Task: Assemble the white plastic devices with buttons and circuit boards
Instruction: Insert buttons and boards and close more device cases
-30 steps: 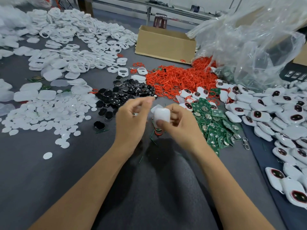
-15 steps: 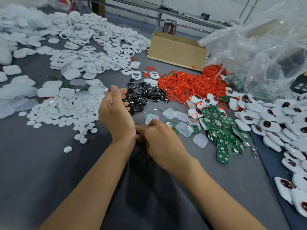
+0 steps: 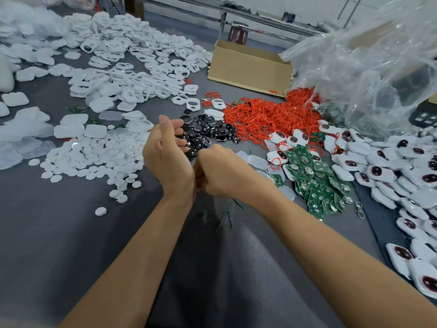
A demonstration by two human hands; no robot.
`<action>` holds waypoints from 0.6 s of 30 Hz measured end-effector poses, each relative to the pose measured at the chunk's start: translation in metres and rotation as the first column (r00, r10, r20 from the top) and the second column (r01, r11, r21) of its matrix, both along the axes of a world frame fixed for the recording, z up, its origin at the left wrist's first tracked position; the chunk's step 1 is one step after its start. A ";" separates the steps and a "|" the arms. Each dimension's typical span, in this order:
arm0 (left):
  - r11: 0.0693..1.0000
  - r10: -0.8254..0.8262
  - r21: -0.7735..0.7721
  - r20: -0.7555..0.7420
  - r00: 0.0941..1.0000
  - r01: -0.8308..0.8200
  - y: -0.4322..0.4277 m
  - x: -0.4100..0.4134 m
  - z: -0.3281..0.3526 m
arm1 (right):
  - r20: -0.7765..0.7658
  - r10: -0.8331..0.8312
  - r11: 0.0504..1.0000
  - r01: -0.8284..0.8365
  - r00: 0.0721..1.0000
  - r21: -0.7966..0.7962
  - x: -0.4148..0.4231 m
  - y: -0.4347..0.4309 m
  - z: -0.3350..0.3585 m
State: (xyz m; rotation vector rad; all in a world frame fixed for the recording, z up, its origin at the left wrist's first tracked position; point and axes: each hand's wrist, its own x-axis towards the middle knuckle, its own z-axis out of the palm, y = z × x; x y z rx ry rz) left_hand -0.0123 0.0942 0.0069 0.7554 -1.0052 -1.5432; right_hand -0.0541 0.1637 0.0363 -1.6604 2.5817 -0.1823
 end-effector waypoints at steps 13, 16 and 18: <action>0.994 -0.102 -0.028 -0.004 0.995 0.102 -0.006 -0.001 -0.007 | 0.156 -0.059 0.926 0.112 0.986 -0.361 -0.010 0.041 -0.031; 0.912 -0.398 -0.055 0.121 0.909 0.407 0.004 -0.004 -0.009 | 0.315 -0.119 0.761 0.290 0.942 -0.580 -0.019 0.061 -0.026; 0.766 -0.615 -0.053 0.229 0.754 0.641 0.016 -0.006 -0.010 | 0.385 -0.130 0.631 0.376 0.914 -0.679 -0.022 0.071 -0.025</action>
